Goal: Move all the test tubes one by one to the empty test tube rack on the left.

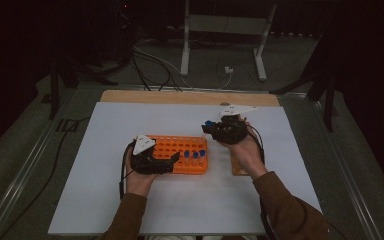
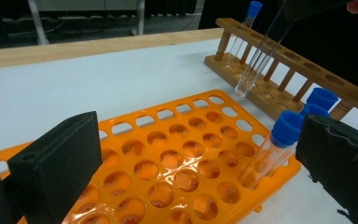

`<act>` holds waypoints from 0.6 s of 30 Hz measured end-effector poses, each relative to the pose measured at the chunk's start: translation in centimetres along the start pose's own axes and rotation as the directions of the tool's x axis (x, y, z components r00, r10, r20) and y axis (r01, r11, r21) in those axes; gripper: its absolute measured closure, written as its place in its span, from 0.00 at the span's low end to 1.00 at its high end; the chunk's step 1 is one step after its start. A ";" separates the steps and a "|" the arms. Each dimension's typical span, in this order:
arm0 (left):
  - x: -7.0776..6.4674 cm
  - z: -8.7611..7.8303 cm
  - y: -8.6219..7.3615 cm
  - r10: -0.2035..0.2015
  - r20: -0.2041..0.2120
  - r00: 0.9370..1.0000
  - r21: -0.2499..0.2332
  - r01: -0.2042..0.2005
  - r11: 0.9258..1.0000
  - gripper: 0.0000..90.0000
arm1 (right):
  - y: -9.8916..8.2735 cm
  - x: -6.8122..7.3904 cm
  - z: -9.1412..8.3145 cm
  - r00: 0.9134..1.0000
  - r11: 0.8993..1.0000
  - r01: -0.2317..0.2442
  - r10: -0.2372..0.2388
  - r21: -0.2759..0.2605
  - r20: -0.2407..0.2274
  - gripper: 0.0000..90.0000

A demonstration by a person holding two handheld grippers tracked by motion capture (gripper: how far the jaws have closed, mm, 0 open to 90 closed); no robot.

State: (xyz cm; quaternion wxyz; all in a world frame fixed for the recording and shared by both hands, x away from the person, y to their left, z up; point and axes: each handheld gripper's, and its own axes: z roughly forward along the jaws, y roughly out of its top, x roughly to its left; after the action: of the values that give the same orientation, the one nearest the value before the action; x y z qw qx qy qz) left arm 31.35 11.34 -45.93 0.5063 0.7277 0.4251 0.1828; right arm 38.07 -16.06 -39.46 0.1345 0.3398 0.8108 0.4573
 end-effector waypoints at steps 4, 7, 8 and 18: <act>-0.1 -0.2 0.2 0.008 -0.012 1.000 -0.019 -0.008 1.000 0.01 | 0.3 0.7 0.2 1.000 1.000 0.008 -0.008 0.002 -0.023 0.85; -0.1 -0.4 0.3 0.008 -0.015 1.000 -0.031 -0.009 0.999 0.01 | 0.5 1.2 0.3 0.999 1.000 0.010 -0.010 0.005 -0.042 0.85; -0.1 -0.5 0.3 0.006 -0.021 1.000 -0.041 -0.007 0.999 0.01 | 0.5 1.3 0.4 0.999 1.000 0.010 -0.009 0.008 -0.049 0.85; -0.1 -0.5 0.5 0.004 -0.025 1.000 -0.049 -0.005 0.999 0.01 | 1.0 2.9 1.1 0.996 0.999 0.038 -0.036 0.023 -0.084 0.85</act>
State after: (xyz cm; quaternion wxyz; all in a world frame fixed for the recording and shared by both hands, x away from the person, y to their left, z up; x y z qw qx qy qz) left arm 31.14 11.48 -45.25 0.5183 0.7135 0.4252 0.2037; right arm 36.96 -13.01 -38.97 0.1051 0.3069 0.8273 0.4586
